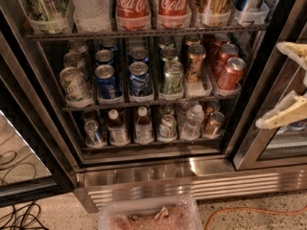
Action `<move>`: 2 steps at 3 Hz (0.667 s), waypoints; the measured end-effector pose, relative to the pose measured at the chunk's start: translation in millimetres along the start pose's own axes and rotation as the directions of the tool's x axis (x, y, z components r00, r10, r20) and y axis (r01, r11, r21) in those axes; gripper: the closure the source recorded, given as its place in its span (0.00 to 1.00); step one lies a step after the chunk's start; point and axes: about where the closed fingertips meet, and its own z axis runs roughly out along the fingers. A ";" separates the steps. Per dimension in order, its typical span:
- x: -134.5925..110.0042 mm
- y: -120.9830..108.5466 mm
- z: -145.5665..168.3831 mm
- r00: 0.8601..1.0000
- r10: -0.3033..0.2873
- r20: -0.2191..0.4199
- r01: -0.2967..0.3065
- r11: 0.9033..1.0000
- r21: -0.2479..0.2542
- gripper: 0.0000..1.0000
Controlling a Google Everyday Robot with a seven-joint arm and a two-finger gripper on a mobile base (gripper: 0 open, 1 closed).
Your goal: Pick water bottle from top shelf of fridge
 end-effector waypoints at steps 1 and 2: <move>8.4 3.9 11.5 0.993 0.025 0.111 -0.026 1.000 0.001 0.00; 8.3 3.9 11.5 0.993 0.026 0.112 -0.026 1.000 0.001 0.00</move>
Offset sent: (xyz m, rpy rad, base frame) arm 0.0049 0.0001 -0.0128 0.1001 -0.0327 0.0365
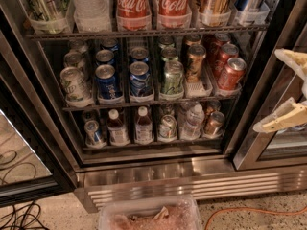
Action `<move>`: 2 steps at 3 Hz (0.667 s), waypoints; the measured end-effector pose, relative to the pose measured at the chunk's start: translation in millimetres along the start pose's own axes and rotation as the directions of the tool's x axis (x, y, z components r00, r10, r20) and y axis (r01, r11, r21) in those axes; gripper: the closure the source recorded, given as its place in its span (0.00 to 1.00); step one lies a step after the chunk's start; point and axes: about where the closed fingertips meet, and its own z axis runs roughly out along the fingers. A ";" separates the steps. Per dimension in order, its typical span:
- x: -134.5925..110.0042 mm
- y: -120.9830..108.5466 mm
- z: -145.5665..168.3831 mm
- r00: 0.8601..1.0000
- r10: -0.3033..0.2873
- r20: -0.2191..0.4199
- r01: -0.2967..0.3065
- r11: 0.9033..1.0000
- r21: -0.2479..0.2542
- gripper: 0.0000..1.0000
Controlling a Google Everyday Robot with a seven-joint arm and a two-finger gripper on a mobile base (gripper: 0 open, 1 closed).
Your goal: Pick water bottle from top shelf of fridge
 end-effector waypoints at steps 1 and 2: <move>-2.0 -0.3 0.9 1.000 0.002 0.011 -0.002 1.000 0.000 0.00; -18.1 2.0 -6.2 0.993 -0.004 0.121 0.003 1.000 0.006 0.00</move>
Offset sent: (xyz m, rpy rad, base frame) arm -0.0282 0.0187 0.0480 0.2923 -0.1708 0.1745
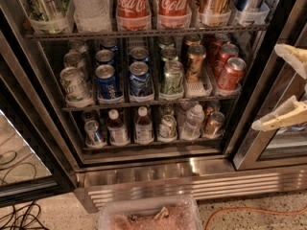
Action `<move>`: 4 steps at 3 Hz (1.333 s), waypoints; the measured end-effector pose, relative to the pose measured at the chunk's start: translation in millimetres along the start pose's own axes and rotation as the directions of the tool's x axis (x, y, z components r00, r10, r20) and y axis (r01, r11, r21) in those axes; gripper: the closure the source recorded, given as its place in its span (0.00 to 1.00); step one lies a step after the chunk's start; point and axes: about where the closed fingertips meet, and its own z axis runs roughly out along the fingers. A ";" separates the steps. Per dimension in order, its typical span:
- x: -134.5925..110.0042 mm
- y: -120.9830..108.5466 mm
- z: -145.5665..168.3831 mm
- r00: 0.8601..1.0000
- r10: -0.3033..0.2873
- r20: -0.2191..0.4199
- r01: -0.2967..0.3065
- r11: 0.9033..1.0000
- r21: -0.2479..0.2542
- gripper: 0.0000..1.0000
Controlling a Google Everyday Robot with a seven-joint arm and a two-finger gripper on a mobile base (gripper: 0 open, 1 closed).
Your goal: Pick water bottle from top shelf of fridge
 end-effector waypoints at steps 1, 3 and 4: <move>-29.2 18.8 -11.1 0.989 -0.027 0.143 0.031 0.999 -0.026 0.00; -51.6 38.6 -2.3 0.976 -0.041 0.214 0.058 0.996 -0.072 0.00; -54.7 48.1 3.7 0.972 -0.026 0.233 0.043 0.997 -0.071 0.00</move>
Offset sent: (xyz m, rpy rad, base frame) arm -0.0568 0.0728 0.0216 0.1637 -0.0733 0.2740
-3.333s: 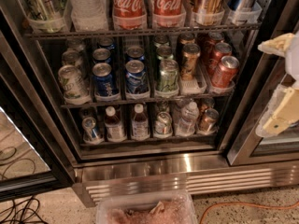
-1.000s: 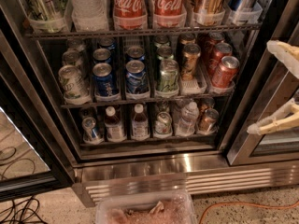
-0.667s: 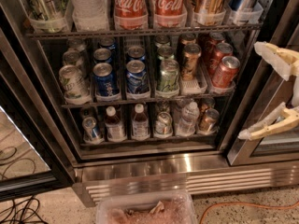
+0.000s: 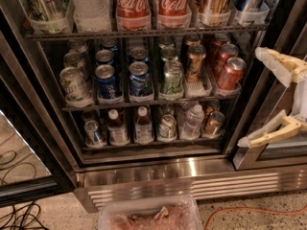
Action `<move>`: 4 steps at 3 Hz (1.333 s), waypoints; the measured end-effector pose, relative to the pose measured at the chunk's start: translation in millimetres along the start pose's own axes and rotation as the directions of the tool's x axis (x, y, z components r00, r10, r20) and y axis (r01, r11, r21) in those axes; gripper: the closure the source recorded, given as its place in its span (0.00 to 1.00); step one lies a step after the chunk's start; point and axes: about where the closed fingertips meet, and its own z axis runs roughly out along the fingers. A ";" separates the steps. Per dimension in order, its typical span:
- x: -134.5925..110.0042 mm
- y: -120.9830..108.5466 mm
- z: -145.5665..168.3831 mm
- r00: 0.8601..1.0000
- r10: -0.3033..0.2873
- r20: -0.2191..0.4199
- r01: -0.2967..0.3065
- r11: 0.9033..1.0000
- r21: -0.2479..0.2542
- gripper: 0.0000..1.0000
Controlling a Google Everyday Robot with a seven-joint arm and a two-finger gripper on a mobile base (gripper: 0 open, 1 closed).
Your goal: Pick water bottle from top shelf of fridge
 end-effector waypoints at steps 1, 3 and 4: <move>-6.9 4.7 21.2 0.998 -0.004 0.060 0.003 1.000 0.013 0.00; -33.0 -15.8 70.3 0.987 -0.064 0.146 0.063 0.998 0.010 0.00; -49.8 -27.2 92.8 0.978 -0.100 0.185 0.104 0.995 -0.009 0.00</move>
Offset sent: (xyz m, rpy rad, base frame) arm 0.0374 0.0720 0.0136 0.1065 -0.1196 0.0975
